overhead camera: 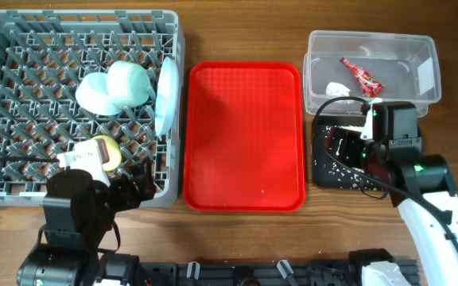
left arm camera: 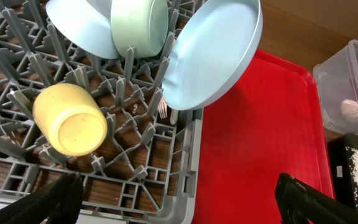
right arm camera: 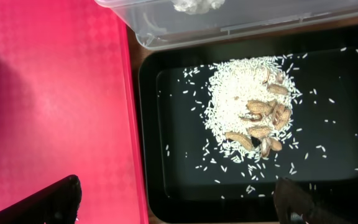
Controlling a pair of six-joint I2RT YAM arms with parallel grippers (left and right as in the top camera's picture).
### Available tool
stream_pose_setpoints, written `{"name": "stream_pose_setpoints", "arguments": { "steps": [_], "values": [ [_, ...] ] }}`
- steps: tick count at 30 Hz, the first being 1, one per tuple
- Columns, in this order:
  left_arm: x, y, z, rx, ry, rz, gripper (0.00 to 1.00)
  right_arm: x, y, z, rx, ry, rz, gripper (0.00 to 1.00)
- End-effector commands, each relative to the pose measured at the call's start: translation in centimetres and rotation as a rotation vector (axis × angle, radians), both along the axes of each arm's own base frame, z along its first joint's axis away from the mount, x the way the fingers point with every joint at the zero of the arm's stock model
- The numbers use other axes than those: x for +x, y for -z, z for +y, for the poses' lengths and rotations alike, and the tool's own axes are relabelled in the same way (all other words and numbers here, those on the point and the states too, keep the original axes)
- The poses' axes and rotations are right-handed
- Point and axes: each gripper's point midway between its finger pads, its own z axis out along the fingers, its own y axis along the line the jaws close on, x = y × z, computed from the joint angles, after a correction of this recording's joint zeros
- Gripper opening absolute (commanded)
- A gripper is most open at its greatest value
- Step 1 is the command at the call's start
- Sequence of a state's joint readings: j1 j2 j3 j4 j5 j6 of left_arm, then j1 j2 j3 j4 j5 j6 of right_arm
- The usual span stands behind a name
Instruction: Sort waste into correct bins and load items into the dishwasher rack
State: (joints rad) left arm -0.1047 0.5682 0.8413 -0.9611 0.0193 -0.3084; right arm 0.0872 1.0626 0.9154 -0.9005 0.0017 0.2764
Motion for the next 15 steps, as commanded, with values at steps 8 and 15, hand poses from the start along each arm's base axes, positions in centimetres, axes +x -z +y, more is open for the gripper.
{"name": "stream_pose_setpoints", "arguments": {
  "steps": [8, 15],
  "values": [
    [-0.1, 0.3, 0.1, 0.021, 0.005, 0.002, 1.0, -4.3, -14.3, -0.8, -0.064, -0.07, -0.838, 1.0],
    [-0.1, 0.3, 0.1, 0.021, 0.005, 0.002, 1.0, -3.8, -11.8, 0.2, -0.018, -0.091, -1.235, 1.0]
  ]
}}
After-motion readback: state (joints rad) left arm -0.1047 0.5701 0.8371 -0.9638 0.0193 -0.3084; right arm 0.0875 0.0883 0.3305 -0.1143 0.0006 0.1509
